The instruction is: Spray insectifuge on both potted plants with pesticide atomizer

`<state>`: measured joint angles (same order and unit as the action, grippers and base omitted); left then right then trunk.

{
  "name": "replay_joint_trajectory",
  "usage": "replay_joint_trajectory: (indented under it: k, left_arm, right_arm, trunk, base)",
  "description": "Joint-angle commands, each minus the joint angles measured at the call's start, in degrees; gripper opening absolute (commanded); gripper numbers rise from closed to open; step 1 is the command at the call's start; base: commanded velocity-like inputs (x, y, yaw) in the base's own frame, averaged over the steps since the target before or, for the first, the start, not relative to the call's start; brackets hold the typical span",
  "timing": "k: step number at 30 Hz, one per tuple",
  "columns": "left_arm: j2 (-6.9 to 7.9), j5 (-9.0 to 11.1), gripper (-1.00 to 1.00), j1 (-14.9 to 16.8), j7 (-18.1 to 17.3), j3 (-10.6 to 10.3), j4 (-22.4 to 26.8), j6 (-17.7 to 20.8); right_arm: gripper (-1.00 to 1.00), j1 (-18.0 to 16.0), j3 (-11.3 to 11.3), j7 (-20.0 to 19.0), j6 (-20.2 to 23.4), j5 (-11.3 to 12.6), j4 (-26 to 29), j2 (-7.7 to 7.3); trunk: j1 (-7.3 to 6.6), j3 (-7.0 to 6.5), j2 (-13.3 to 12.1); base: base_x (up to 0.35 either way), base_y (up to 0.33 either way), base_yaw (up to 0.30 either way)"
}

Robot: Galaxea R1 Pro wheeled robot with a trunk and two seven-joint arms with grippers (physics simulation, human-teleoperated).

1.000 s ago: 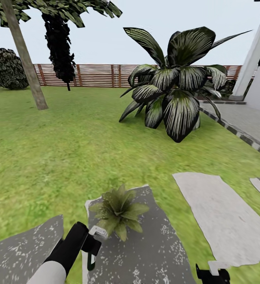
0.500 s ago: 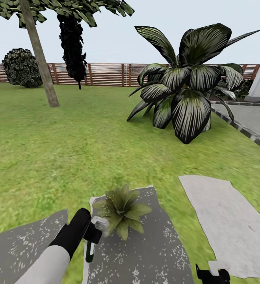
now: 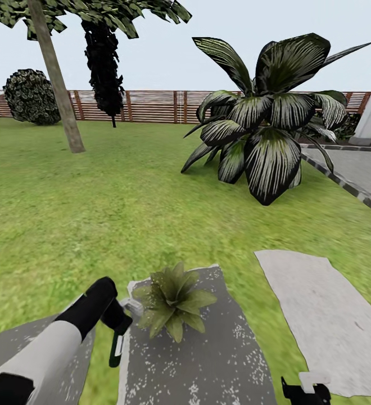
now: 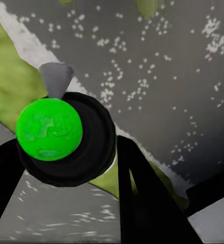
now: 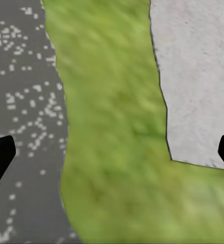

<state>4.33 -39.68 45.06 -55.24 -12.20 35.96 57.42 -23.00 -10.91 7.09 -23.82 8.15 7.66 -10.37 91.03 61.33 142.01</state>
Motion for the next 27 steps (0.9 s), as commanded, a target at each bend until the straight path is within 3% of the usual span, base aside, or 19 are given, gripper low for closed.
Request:
replay_joint_trajectory:
  k: [1, 5, 14, 17, 19, 21, 27]
  left_arm:
    - [0.02, -1.19, -1.0, -0.07, -1.08, -0.62, 0.14, 0.15]
    - [-0.3, -4.07, -1.0, -0.14, -1.92, -1.24, 0.24, 0.47]
    - [-0.46, -4.64, -1.0, -0.14, -2.03, -1.25, 0.25, 0.49]
    - [-0.46, -4.62, -1.0, -0.14, -2.03, -1.24, 0.25, 0.5]
    - [-0.46, -4.62, -1.0, -0.14, -2.03, -1.24, 0.25, 0.5]
    - [-0.46, -4.62, -1.0, -0.2, -2.03, -1.26, 0.25, 0.5]
    - [-0.43, -4.62, -1.0, -0.19, -2.0, -1.42, 0.13, 0.61]
  right_arm:
    - [1.0, -0.03, -0.49, 0.16, -0.17, 0.57, -0.02, 0.02]
    - [1.0, -0.03, -0.44, 0.2, -0.24, 0.63, -0.02, 0.01]
    - [1.0, -0.03, -0.45, -0.19, -0.25, 0.45, -0.09, -0.63]
    - [1.0, -0.03, -0.5, -2.47, -0.55, 0.45, -0.1, -1.14]
    - [1.0, -0.03, -0.5, -5.74, -3.96, 0.49, -0.67, -1.28]
    - [1.0, -0.03, -0.51, -6.57, -7.1, 0.64, -2.24, -1.12]
    - [1.0, -0.03, -0.44, -6.91, -9.47, 0.72, -3.44, -0.45]
  trunk:
    - [-0.01, 0.05, 0.02]
    - [-0.01, 0.05, 0.02]
    - [-0.01, 0.05, 0.02]
    - [-0.01, 0.05, 0.02]
    - [-0.01, 0.05, 0.02]
    - [-0.01, 0.05, 0.02]
    - [-0.01, 0.05, 0.02]
  base:
    - [0.0, 0.0, 0.0]
    - [0.0, 0.0, 0.149]
    - [0.088, -0.127, 0.16]
    - [0.15, -0.236, 0.005]
    - [0.147, -0.239, 0.001]
    - [0.143, -0.241, 0.0]
    - [-0.095, -0.223, 0.06]
